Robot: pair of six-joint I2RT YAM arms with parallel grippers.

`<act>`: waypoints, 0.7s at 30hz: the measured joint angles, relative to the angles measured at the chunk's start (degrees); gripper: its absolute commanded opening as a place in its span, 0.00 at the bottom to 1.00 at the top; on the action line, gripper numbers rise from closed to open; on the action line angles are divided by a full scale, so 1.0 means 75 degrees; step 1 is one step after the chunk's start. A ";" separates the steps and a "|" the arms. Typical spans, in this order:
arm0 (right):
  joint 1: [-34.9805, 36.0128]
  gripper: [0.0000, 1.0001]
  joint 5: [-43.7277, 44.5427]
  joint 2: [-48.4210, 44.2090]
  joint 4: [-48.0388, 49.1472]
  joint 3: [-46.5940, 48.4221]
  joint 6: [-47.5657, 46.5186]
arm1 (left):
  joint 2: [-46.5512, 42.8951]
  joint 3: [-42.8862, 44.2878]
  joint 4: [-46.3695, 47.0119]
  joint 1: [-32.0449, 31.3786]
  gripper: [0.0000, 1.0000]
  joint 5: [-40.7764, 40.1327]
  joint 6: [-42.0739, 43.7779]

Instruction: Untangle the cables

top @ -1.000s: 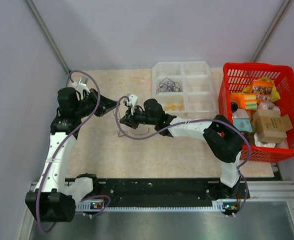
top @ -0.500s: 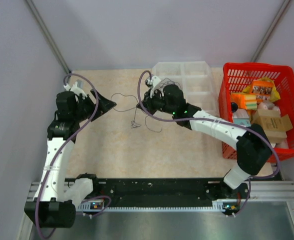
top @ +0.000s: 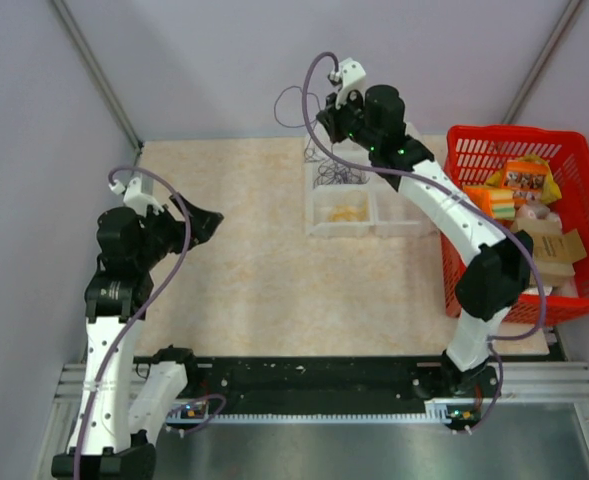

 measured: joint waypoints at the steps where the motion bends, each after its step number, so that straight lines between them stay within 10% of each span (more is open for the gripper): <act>1: -0.0119 0.00 -0.0122 0.0198 0.0061 0.0216 -0.0119 | 0.0026 0.0000 0.0017 0.0000 0.79 0.0067 -0.0003; 12: -0.1227 0.00 -0.1961 0.3293 0.0676 0.1451 -0.0717 | 0.0452 -0.0262 0.0300 0.0000 0.78 0.0781 -0.0119; 21: -0.1577 0.00 -0.1489 0.3512 -0.0764 0.1032 -0.1419 | 0.0449 -0.0280 0.0469 0.0000 0.78 0.0997 -0.0256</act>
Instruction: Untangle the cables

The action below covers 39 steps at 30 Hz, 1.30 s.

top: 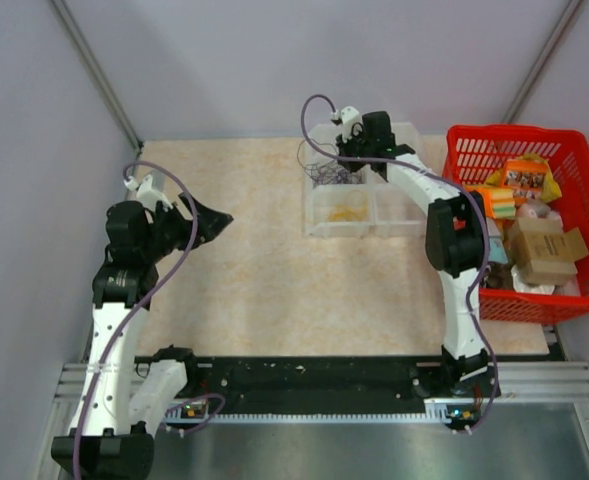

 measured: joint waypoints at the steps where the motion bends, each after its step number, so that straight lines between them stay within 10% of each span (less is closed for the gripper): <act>1: 0.0000 0.00 0.0108 -0.0003 -0.0195 -0.0006 -0.0044 | 0.0000 -0.0015 0.0032 0.0000 0.78 0.0017 -0.0012; 28: 0.0405 0.00 0.3550 0.1993 -0.2946 0.2562 -0.0128 | 0.0015 -0.0149 0.0099 0.0000 0.77 0.0239 -0.0204; 39: 0.0458 0.52 0.3284 0.1676 -0.3060 0.2349 -0.0105 | 0.0015 -0.0149 0.0099 0.0000 0.77 0.0245 -0.0207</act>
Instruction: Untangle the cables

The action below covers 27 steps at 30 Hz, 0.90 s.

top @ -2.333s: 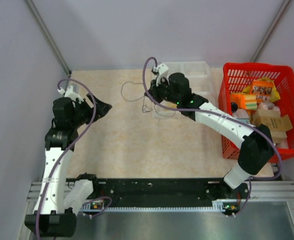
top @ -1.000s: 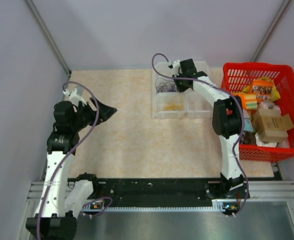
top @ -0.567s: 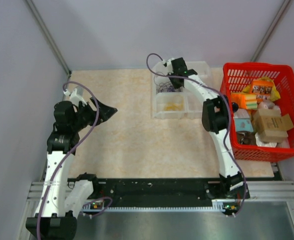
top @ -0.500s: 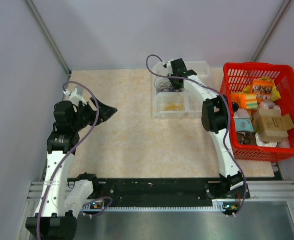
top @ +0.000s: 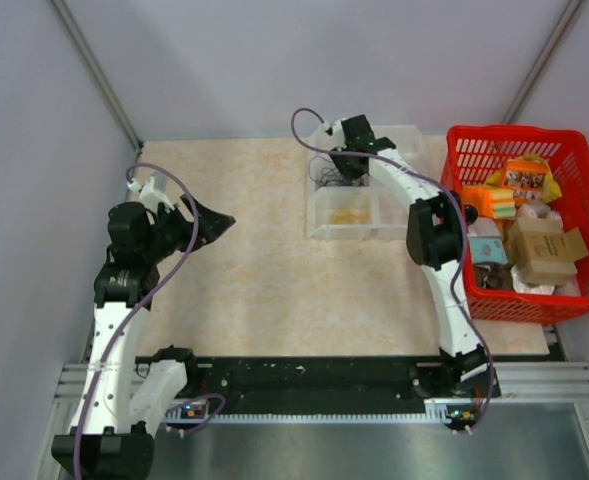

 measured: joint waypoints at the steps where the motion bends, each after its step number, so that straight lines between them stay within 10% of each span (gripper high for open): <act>1: -0.0003 0.55 -0.0055 -0.0125 -0.0134 -0.0003 0.0044 | 0.0000 0.0000 0.0000 0.0000 0.77 0.0006 0.0000; 12: 0.0050 0.65 -0.0105 -0.1714 -0.0568 -0.0216 0.0370 | -0.0073 0.0000 0.0000 0.0000 0.77 0.0082 -0.0003; 27: 0.0181 0.51 0.0414 -0.0629 -0.0353 0.0574 0.3110 | -0.0073 -0.0003 0.0000 0.0000 0.78 0.0221 -0.0026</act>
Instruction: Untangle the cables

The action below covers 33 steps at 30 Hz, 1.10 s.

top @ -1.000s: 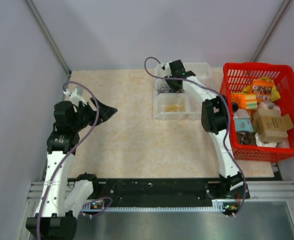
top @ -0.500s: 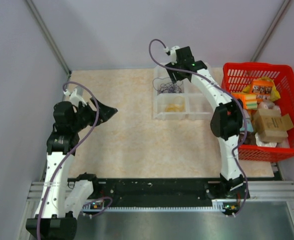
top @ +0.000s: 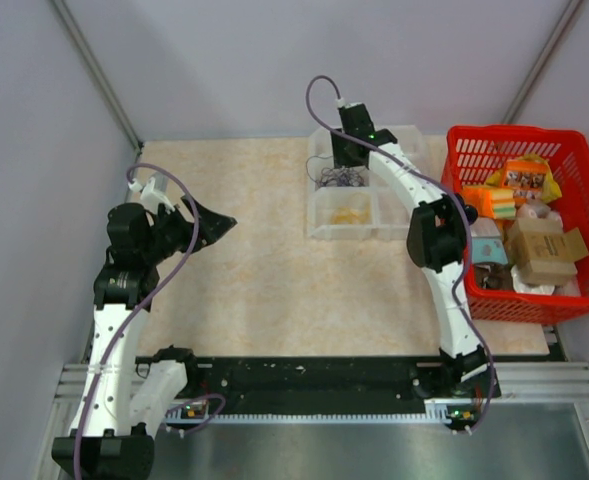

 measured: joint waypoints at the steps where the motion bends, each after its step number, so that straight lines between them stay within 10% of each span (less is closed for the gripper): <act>1: 0.0000 0.48 0.0082 0.0152 -0.0003 0.0000 0.0087 | 0.0000 0.0000 0.0000 0.0000 0.78 0.0000 0.0000; 8: 0.0000 0.00 0.0562 0.0685 -0.0012 -0.0029 -0.0003 | 0.0003 -0.0003 0.0003 0.0000 0.78 0.0000 -0.0003; 18: 0.0000 0.00 0.1550 0.0723 0.0318 -0.0443 -0.0819 | 0.0023 -0.0023 0.0015 0.0000 0.77 0.0006 -0.0032; 28: 0.0050 0.51 0.1448 0.0883 0.0487 -0.0420 -0.1061 | 0.0038 -0.0026 0.0020 0.0000 0.77 0.0052 -0.0111; 33: 0.0085 0.60 0.1000 0.0705 0.0332 -0.0420 -0.1003 | 0.0035 -0.0067 0.0058 0.0000 0.77 0.0154 -0.0233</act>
